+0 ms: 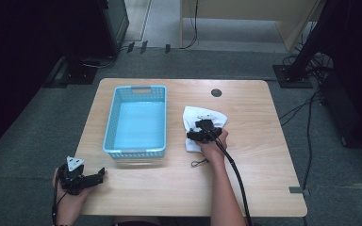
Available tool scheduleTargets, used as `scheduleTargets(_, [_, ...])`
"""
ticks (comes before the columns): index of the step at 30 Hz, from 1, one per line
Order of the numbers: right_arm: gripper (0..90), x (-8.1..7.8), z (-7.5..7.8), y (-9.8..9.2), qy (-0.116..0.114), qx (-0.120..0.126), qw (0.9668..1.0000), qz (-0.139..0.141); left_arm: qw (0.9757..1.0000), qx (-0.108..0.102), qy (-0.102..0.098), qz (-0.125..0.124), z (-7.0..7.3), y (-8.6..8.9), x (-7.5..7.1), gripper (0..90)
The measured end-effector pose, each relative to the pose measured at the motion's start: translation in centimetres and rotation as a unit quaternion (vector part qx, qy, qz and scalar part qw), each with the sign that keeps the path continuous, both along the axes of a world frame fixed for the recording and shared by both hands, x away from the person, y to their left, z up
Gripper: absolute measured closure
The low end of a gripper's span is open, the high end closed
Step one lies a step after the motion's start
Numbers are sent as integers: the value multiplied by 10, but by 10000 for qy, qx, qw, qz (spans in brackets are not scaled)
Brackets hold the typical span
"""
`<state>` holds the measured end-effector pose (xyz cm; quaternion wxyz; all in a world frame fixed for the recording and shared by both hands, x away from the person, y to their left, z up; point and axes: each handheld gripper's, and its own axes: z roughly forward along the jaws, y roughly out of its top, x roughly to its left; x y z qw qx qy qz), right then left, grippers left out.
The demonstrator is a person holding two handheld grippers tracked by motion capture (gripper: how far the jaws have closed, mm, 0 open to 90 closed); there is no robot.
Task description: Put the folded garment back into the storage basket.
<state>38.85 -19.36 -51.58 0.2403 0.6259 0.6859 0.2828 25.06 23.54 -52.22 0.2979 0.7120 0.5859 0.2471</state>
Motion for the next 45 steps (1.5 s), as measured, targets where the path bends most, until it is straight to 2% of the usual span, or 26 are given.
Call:
scheduleTargets(1, [232, 0, 0, 0, 0, 0, 10000, 0, 10000, 0, 0, 0, 0, 0, 0, 0])
scheduleTargets(2, [378, -1, 3, -3, 14, -3, 10000, -65, 10000, -2, -2, 2, 0, 0, 0, 0])
scheduleTargets(3, [443, -1, 4, -5, 3, 19, 9999, -124, 10000, 0, -1, 1, 0, 0, 0, 0])
scheduleTargets(4, [485, -2, 4, -6, -27, 12, 9999, -132, 10000, 0, -2, 1, 0, 0, 0, 0])
scheduleTargets(5, [485, -2, 4, -6, -27, 12, 9999, -132, 10000, 0, -2, 1, 0, 0, 0, 0])
scheduleTargets(9, [679, -1, 5, -7, -54, 28, 9994, -335, 10000, 0, 0, 0, 0, 0, 0, 0])
scheduleTargets(11, [732, 0, 5, -6, -54, 54, 9991, -424, 10000, -2, -1, 2, 0, 0, 0, 0])
scheduleTargets(15, [755, 2, 7, -5, 2, 167, 9983, -566, 10000, -4, -2, 3, 0, 0, 0, 0])
scheduleTargets(21, [758, 1, 19, 4, -193, 121, 9981, -578, 10000, -3, -2, 2, 0, 0, 0, 0])
scheduleTargets(32, [755, 2, 62, 29, -550, 40, 9981, -289, 10000, 3, 3, -2, 0, 0, 0, 0])
scheduleTargets(45, [752, 1, 93, 49, -840, 73, 9964, -92, 10000, 8, 4, -6, 0, 0, 0, 0])
